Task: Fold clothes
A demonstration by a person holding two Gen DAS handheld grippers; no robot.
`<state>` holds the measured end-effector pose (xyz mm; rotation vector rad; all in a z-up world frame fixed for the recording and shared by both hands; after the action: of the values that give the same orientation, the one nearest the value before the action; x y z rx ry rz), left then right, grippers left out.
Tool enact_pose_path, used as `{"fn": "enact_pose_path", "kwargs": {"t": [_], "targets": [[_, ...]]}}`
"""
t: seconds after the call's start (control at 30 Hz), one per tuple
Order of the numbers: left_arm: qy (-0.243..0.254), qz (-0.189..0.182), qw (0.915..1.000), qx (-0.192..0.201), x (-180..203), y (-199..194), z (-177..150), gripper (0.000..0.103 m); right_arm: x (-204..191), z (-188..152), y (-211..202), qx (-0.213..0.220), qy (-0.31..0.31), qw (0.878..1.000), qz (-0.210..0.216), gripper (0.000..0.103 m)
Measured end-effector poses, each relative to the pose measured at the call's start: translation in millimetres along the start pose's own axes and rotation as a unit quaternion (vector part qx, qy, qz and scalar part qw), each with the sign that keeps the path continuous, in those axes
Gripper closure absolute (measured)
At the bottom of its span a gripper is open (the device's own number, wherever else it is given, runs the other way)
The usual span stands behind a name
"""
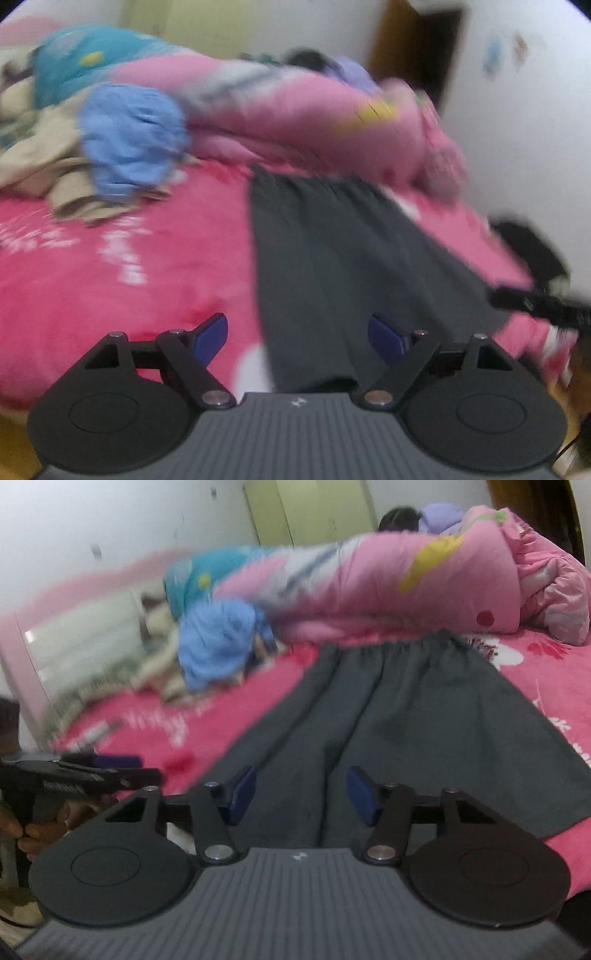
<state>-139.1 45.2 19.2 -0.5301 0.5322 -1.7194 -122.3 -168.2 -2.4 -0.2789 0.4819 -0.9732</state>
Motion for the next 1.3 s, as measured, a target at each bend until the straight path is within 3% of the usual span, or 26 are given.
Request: {"fn": "enact_pose_path", "kwargs": {"t": [0.1, 0.2, 0.23, 0.4, 0.47, 0.53, 0.6, 0.83, 1.1, 1.17, 1.23, 1.3], "targets": [[0.093, 0.023, 0.9953, 0.015, 32.2, 22.7, -5.0, 0.019, -2.0, -6.2, 4.9, -0.009, -0.003, 1.000, -0.021, 0.050], [0.139, 0.051, 0.9890, -0.001, 45.8, 42.8, -15.4, 0.024, 0.1, -6.3, 6.1, -0.008, 0.000, 0.999, -0.032, 0.050], [0.140, 0.059, 0.9883, -0.009, 44.7, 48.8, -18.5, 0.030, 1.7, -5.7, 5.9, -0.006, 0.001, 0.999, -0.035, 0.050], [0.054, 0.029, 0.9977, -0.031, 17.0, 53.8, -28.3, 0.054, 10.2, -8.8, 2.2, 0.002, 0.014, 0.999, -0.047, 0.050], [0.021, 0.024, 0.9991, -0.029, 4.2, 48.6, -28.9, 0.075, 15.3, -11.1, 4.7, 0.002, 0.030, 0.999, -0.044, 0.050], [-0.026, 0.011, 0.9992, -0.029, -11.2, 42.7, -27.6, 0.087, 19.1, -12.0, 7.5, 0.001, 0.043, 0.998, -0.036, 0.050], [-0.090, -0.019, 0.9953, -0.029, -29.6, 38.1, -28.2, 0.090, 20.5, -13.2, 10.6, 0.001, 0.052, 0.998, -0.029, 0.050], [-0.273, -0.072, 0.9593, -0.011, -88.0, 25.4, -40.8, 0.098, 10.4, -14.4, 21.8, -0.005, 0.045, 0.999, -0.017, 0.050], [-0.425, -0.078, 0.8995, 0.067, -151.6, 0.1, -66.3, 0.099, 5.1, -15.9, 38.3, -0.030, 0.041, 0.999, -0.017, 0.050], [-0.446, -0.066, 0.8902, 0.065, -165.6, 0.4, -75.4, 0.100, 2.9, -17.0, 42.4, -0.038, 0.040, 0.998, -0.018, 0.050], [-0.454, -0.057, 0.8867, 0.065, -174.5, -0.7, -81.4, 0.100, 1.9, -17.6, 45.6, -0.043, 0.036, 0.998, -0.019, 0.050], [-0.464, -0.074, 0.8804, 0.064, -181.2, -2.0, -85.6, 0.100, 3.4, -17.3, 48.2, -0.047, 0.032, 0.998, -0.020, 0.050]]}}
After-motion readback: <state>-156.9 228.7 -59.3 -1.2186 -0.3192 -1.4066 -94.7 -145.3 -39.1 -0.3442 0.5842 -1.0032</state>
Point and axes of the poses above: each gripper's, at about its wrist camera, not at the fingertips, and y roughly the way its jaws point, x to its right, z to its top, the point moved 5 cm from there along y, roughly the way its jaws point, and after that the axes turned 4 degrees about z, right-handed, at the moved point
